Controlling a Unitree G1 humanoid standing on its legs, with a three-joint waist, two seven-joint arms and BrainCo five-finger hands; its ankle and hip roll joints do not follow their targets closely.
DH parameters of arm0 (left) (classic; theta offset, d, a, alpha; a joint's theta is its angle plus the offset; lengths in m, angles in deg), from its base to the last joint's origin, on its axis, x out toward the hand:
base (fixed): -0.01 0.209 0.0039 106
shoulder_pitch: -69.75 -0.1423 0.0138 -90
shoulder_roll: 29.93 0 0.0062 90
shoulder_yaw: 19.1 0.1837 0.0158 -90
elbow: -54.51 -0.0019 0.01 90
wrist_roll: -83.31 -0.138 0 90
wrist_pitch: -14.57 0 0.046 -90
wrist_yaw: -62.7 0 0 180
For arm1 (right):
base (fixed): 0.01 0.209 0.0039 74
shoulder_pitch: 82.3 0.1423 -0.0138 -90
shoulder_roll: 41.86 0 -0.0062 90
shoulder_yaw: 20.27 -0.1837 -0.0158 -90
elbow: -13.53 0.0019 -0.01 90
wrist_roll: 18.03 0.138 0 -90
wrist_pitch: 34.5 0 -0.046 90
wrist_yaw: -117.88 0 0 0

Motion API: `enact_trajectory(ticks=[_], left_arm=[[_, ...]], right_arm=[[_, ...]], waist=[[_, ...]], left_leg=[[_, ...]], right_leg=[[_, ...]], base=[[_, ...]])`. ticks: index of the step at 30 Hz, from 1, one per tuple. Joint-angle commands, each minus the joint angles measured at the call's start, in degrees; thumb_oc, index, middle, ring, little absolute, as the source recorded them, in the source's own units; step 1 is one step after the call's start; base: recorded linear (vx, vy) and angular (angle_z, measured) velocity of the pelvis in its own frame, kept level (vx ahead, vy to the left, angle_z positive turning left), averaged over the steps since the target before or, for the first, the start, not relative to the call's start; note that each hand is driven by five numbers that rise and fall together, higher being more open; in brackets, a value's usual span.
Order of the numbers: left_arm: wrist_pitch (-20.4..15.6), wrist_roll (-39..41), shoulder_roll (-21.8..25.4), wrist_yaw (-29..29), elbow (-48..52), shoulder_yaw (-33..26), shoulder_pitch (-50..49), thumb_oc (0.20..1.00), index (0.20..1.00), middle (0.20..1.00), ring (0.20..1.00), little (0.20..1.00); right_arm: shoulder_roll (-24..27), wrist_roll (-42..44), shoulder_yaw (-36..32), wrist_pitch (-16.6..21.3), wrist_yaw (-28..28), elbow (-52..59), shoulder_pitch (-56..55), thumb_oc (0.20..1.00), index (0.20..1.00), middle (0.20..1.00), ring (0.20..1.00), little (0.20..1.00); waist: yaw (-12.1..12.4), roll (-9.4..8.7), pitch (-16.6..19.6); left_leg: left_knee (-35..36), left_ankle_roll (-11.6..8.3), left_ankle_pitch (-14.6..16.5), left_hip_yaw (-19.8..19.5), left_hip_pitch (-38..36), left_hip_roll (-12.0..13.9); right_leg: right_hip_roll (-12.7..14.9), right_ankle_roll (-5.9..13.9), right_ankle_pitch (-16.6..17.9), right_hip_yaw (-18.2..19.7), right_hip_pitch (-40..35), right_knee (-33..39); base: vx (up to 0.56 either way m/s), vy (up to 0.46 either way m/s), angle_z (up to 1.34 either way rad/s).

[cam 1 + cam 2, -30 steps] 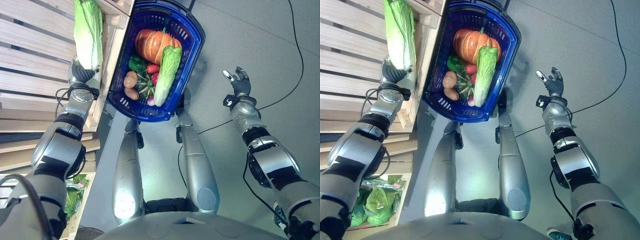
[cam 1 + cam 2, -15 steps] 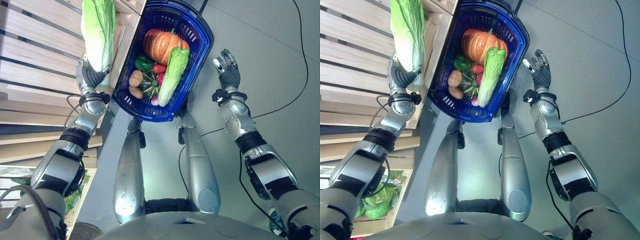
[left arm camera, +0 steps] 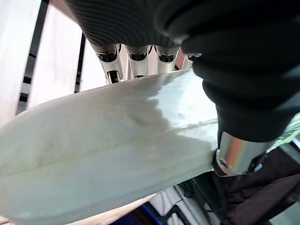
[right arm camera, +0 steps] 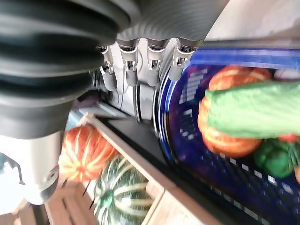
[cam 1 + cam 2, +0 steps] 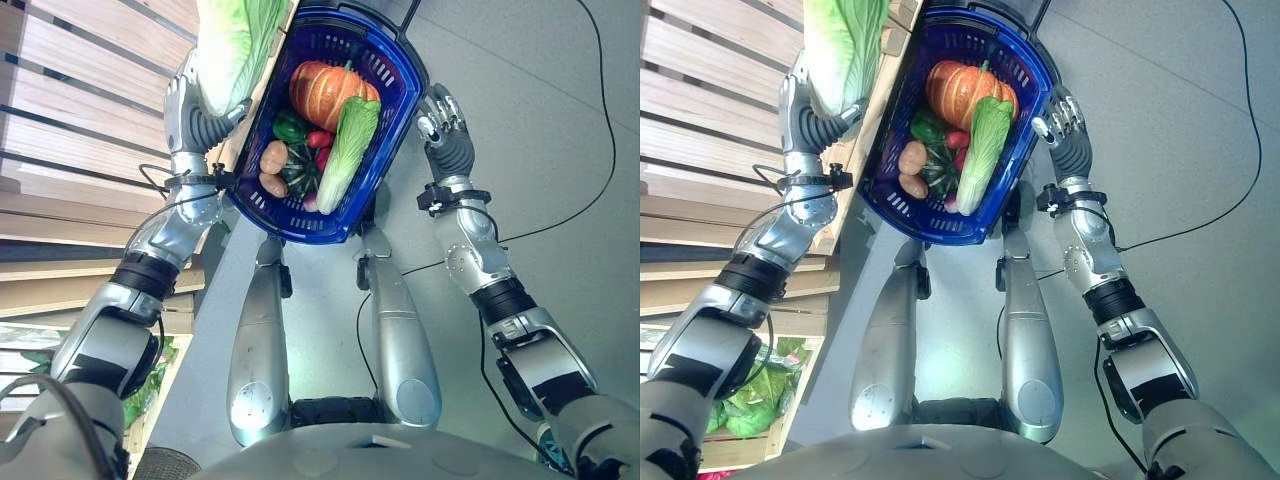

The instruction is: Pick up fruits and vegetables into the basket

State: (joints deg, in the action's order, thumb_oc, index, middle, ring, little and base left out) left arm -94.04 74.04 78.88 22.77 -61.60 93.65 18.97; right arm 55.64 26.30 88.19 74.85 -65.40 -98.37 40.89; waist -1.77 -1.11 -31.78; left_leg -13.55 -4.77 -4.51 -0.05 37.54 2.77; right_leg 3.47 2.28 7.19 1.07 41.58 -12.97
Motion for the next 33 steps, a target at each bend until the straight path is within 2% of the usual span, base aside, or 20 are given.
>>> enact_trajectory(ticks=[1, 8, 19, 25, 33], left_arm=[[-5.83, -3.33, 1.31, 2.38, 5.89, -2.12, 0.38, 0.2, 0.2, 0.2, 0.2, 0.2], [-6.13, -1.02, 0.96, 9.54, 7.65, 1.54, 1.1, 0.2, 0.2, 0.2, 0.2, 0.2], [-9.2, 1.56, -0.31, 18.46, 9.35, 9.08, 3.77, 0.2, 0.2, 0.2, 0.2, 0.2], [-8.99, 2.43, -1.0, 20.66, 10.6, 11.26, 4.61, 0.2, 0.2, 0.2, 0.2, 0.2], [-6.57, 4.01, -1.12, 25.03, 11.81, 13.44, 5.46, 0.2, 0.2, 0.2, 0.2, 0.2]], right_arm=[[1.48, 0.14, 0.26, 0.53, 3.36, 7.22, -1.54, 1.0, 1.0, 1.0, 1.0, 1.0], [1.43, 0.15, 2.54, -0.68, 5.58, 9.5, -0.76, 1.0, 1.0, 1.0, 1.0, 1.0], [0.76, 1.62, 5.77, -1.46, 4.71, 10.55, 2.1, 1.0, 1.0, 1.0, 1.0, 1.0], [0.5, 2.05, 6.53, -1.46, 4.26, 11.03, 2.85, 1.0, 1.0, 1.0, 1.0, 1.0], [0.74, 3.59, 7.41, -1.91, 6.58, 12.49, 3.7, 1.0, 1.0, 1.0, 1.0, 1.0]], waist=[[-0.66, 2.12, 1.99], [-0.76, 2.0, 1.99], [-0.77, 1.49, 1.99], [-0.71, 1.18, 1.99], [-0.7, 0.85, 1.99]], left_leg=[[2.45, 0.87, 0.34, -0.22, -0.37, -3.75], [3.03, 1.04, 0.11, 0.05, -0.74, -3.56], [3.45, 1.27, 0.0, 0.43, -1.09, -3.36], [3.53, 1.34, 0.12, 0.43, -1.14, -3.27], [3.64, 1.42, 0.21, 0.48, -1.1, -3.13]], right_leg=[[-1.95, 1.5, -7.36, -5.04, -4.04, -3.68], [-1.97, 1.84, -6.97, -4.93, -4.18, -3.36], [-2.01, 2.33, -6.18, -4.78, -4.35, -2.8], [-1.96, 2.58, -5.9, -4.8, -4.24, -2.76], [-1.99, 2.81, -5.65, -4.76, -3.98, -2.77]], base=[[0.0, 0.0, 0.0], [0.0, 0.0, 0.0], [0.0, 0.0, 0.0], [0.0, 0.0, 0.0], [0.0, 0.0, 0.0]])
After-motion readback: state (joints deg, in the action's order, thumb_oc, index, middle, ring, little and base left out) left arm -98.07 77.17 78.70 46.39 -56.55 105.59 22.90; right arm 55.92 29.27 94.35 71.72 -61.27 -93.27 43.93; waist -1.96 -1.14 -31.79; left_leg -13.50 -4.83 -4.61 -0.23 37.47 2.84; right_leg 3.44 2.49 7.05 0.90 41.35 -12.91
